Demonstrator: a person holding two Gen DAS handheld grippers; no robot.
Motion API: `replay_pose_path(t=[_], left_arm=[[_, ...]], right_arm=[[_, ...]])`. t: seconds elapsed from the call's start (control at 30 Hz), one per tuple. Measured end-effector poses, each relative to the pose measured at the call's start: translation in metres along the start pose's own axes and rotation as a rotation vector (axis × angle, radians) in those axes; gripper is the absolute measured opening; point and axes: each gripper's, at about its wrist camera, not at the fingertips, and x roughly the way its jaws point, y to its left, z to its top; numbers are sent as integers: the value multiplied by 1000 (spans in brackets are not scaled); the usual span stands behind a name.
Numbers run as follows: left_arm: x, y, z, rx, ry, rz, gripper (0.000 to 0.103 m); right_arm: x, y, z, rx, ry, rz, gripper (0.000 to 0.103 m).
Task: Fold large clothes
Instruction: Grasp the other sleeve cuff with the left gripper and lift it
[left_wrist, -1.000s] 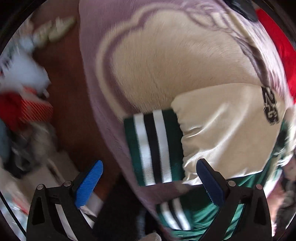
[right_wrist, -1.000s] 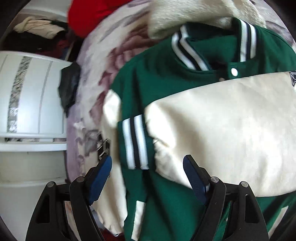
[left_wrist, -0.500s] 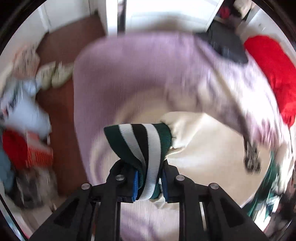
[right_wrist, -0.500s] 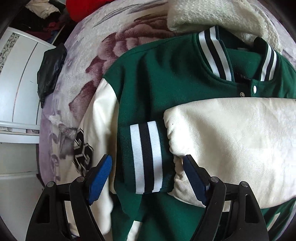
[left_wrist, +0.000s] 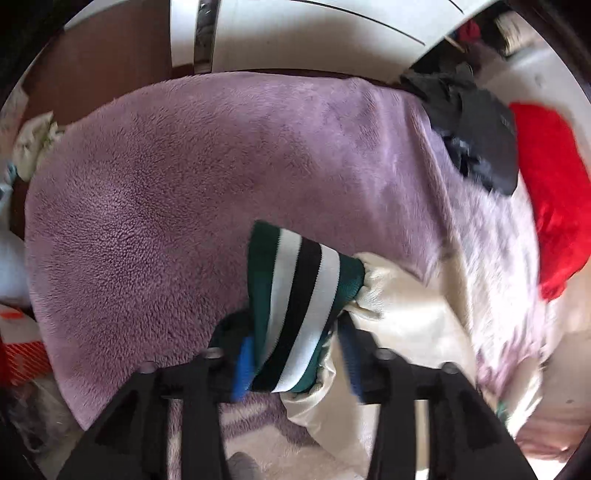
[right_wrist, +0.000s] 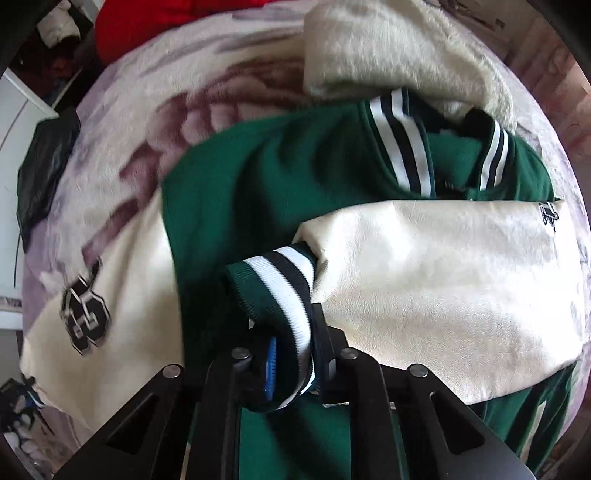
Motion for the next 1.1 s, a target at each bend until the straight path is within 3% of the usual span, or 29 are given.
replay_pose_path(t=[0.07, 0.13, 0.2, 0.3, 0.47, 0.57, 0.6, 0.63, 0.67, 0.7, 0.73, 0.8, 0.97, 1.03, 1.1], left_arm=[[-13, 12, -6, -12, -43, -41, 63], [-30, 24, -16, -19, -89, -72, 95], [-45, 41, -26, -44, -116, -112, 96], [-51, 52, -55, -102, -79, -155, 96], [-6, 40, -107, -237, 31, -301, 96], [31, 18, -104, -279, 45, -318, 95], [41, 6, -97, -267, 25, -274, 94], [42, -3, -92, -241, -10, -239, 88], [41, -13, -86, -210, -58, -207, 71], [40, -26, -76, -163, -104, -119, 25], [39, -33, -67, -141, -118, -89, 8], [33, -42, -52, -123, -157, -97, 6], [0, -85, -31, 60, -245, -77, 5], [-13, -96, -31, 109, -273, -73, 3], [-24, -108, -30, 140, -298, -89, 3]], right_arm=[[13, 6, 4, 2, 38, 49, 14], [32, 3, 6, 31, 131, 115, 27], [31, -7, 8, 60, 157, 204, 39], [18, -20, 8, 72, 194, 315, 60], [-2, -38, -6, 30, 182, 328, 63], [-6, -44, -12, 53, 175, 313, 63], [-10, -47, -12, 74, 166, 313, 63], [-13, -48, -12, 83, 161, 315, 63], [-16, -49, -11, 86, 156, 305, 63], [-17, -48, -9, 86, 148, 283, 63], [-18, -47, -6, 84, 140, 274, 63], [-15, -40, -2, 71, 137, 254, 63], [23, 4, 6, -45, 144, 126, 61], [36, 19, 6, -66, 127, 42, 19], [34, 30, 8, -63, 100, 44, 16]])
